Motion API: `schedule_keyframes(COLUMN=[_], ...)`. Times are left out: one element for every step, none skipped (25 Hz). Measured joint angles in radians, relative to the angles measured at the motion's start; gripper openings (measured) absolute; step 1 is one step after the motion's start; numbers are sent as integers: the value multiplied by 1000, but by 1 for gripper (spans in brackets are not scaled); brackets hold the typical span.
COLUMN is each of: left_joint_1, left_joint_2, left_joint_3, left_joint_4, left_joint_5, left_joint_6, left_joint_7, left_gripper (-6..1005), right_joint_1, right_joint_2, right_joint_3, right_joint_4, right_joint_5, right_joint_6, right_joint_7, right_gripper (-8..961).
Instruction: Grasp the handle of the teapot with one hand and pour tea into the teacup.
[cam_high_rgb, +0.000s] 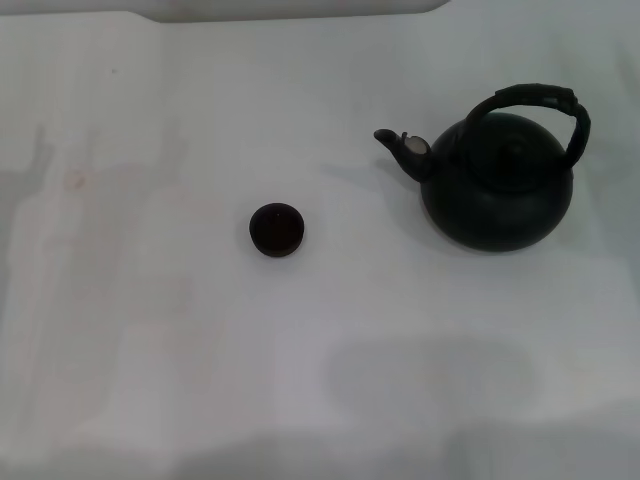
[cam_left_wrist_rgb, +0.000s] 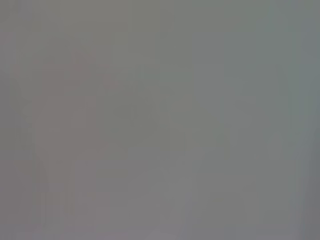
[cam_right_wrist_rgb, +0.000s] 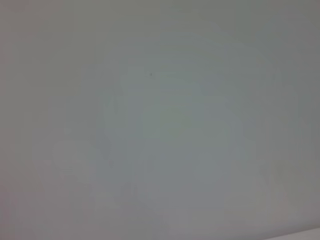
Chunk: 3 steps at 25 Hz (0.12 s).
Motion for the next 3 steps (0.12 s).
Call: schedule_keyframes(left_joint_1=[0, 0, 1], left_joint_2=[0, 0, 0], left_joint_3=[0, 1, 1], left_joint_4=[0, -1, -1], left_joint_5=[1, 1, 2], left_joint_6=[0, 0, 0], left_joint_7=[0, 0, 0], left_gripper=[891, 891, 891], right_joint_1=[1, 1, 2], right_joint_2=[0, 0, 0], right_joint_3=[1, 1, 2], right_joint_4=[0, 1, 1], right_joint_5=[1, 2, 3], right_joint_6=[-2, -3, -4], right_joint_7=[0, 0, 1], right_gripper=[755, 755, 755])
